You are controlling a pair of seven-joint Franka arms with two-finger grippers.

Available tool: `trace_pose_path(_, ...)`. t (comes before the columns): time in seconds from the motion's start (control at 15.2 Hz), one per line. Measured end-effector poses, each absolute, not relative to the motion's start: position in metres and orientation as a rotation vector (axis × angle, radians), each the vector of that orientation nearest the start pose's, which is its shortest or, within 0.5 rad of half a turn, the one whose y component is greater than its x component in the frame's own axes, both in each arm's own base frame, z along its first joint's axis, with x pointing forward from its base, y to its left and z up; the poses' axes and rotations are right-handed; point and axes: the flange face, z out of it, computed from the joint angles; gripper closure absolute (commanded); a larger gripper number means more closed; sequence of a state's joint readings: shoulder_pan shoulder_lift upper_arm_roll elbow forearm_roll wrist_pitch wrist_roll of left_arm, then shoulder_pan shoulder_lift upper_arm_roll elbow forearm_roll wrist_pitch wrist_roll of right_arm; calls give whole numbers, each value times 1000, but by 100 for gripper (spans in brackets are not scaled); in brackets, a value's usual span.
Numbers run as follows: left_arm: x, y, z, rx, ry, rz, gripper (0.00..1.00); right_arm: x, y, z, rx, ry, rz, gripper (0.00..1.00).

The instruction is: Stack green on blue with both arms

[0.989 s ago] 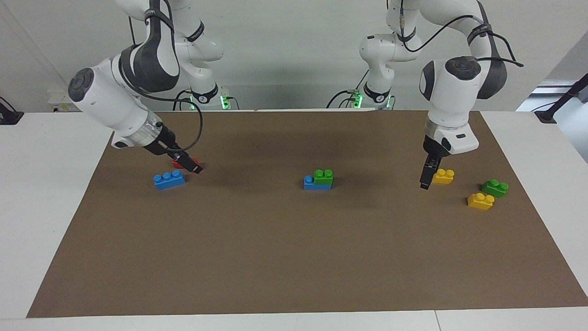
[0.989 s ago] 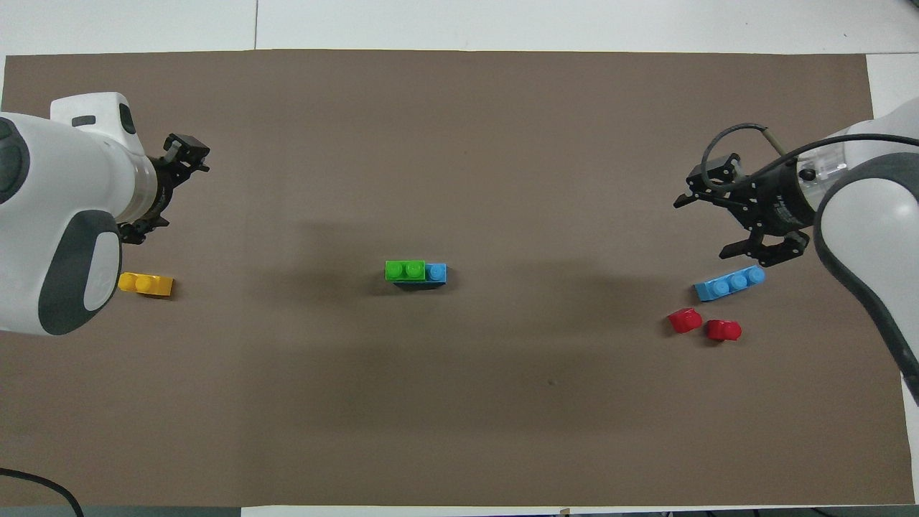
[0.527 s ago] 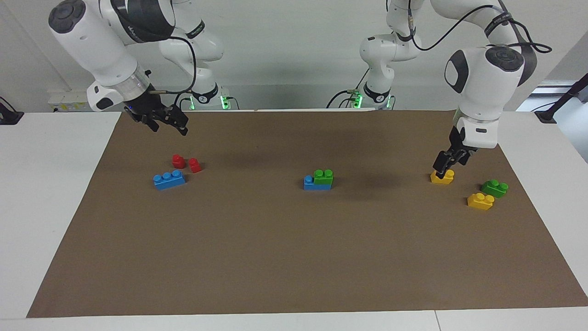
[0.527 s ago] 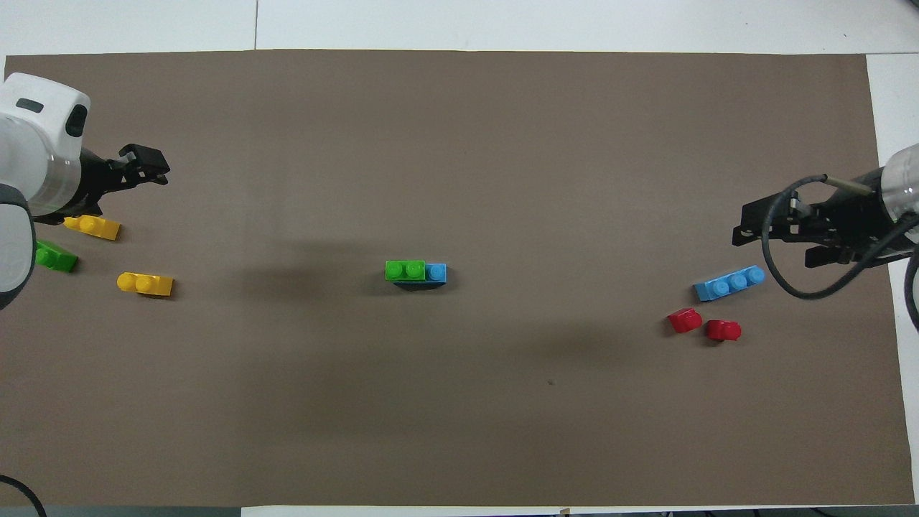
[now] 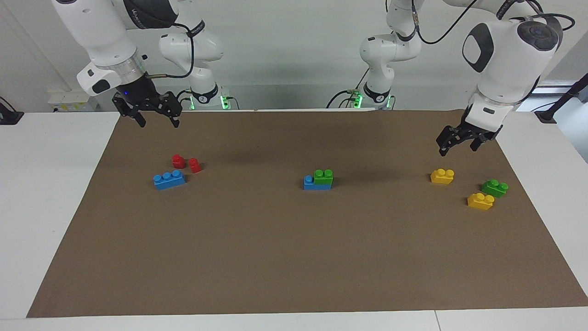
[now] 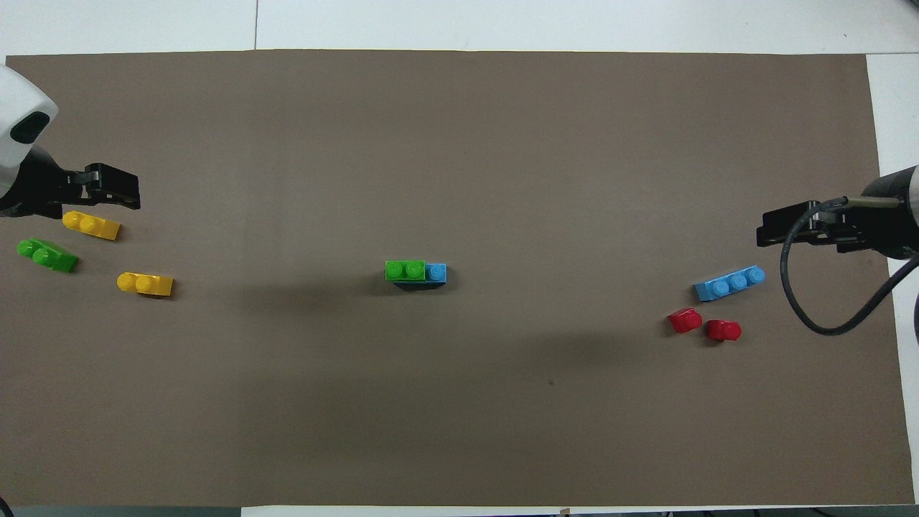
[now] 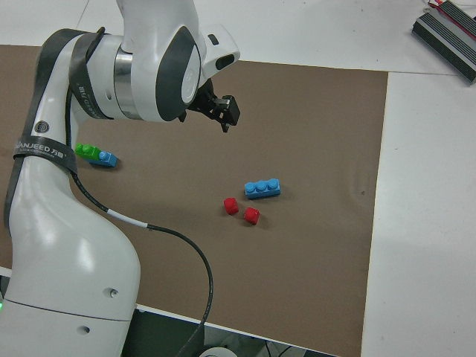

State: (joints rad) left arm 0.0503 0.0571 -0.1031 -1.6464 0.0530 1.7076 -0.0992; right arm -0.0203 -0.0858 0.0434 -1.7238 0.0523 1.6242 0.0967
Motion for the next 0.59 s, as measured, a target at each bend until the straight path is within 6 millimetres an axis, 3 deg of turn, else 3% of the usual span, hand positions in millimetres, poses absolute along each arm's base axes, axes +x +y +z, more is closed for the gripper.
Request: trace_pose_path(0.59,578,-24,574,-3095,-46,5,0,529,16,597,-3124,85,72,0)
